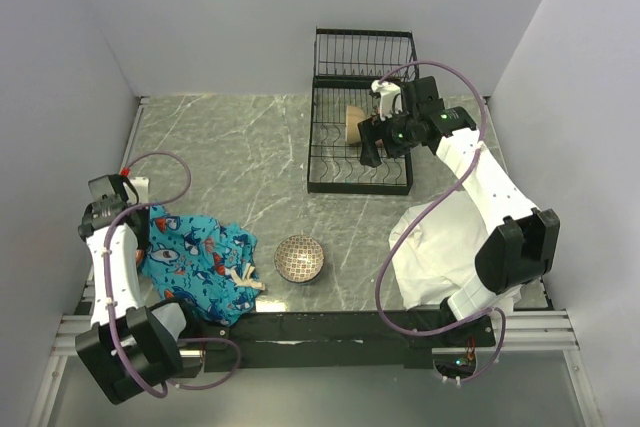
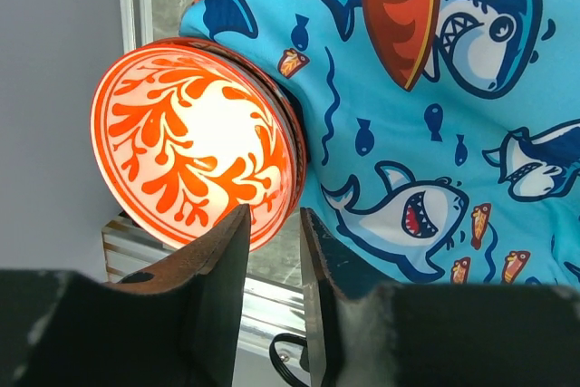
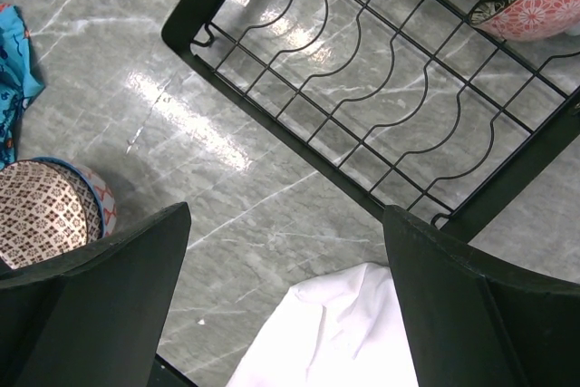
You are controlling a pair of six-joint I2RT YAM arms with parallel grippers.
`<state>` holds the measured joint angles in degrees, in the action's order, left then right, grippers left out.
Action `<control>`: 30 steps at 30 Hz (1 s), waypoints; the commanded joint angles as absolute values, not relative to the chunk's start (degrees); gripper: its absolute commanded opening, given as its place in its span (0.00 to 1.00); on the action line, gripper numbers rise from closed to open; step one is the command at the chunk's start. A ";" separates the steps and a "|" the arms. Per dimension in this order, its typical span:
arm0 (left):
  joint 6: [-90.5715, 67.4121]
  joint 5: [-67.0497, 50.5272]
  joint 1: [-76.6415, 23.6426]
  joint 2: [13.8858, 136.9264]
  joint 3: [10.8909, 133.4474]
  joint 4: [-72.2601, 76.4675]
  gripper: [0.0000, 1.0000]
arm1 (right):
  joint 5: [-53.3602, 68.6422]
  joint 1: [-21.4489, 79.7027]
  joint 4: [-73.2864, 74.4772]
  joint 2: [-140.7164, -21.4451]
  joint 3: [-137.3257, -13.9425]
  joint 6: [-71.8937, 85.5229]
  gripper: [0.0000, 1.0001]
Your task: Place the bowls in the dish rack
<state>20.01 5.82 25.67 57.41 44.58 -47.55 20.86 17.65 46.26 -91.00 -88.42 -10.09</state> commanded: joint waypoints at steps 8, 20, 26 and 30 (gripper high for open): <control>18.98 4.13 25.49 60.29 42.37 -44.83 0.32 | 21.27 18.63 44.83 -90.00 -89.29 -9.49 0.94; 18.46 4.22 25.58 62.49 42.80 -42.89 0.24 | 21.01 18.63 44.82 -91.58 -90.17 -9.32 0.94; 18.02 4.13 25.58 64.16 43.15 -42.36 0.17 | 20.83 18.72 44.91 -92.28 -90.61 -9.32 0.94; 18.02 3.69 25.49 64.33 43.94 -42.54 0.11 | 20.83 18.63 44.74 -92.46 -90.53 -9.23 0.94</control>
<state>19.11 5.23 25.67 64.36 42.33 -43.11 20.73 18.15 46.28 -92.29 -88.49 -9.87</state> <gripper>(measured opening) 0.133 0.946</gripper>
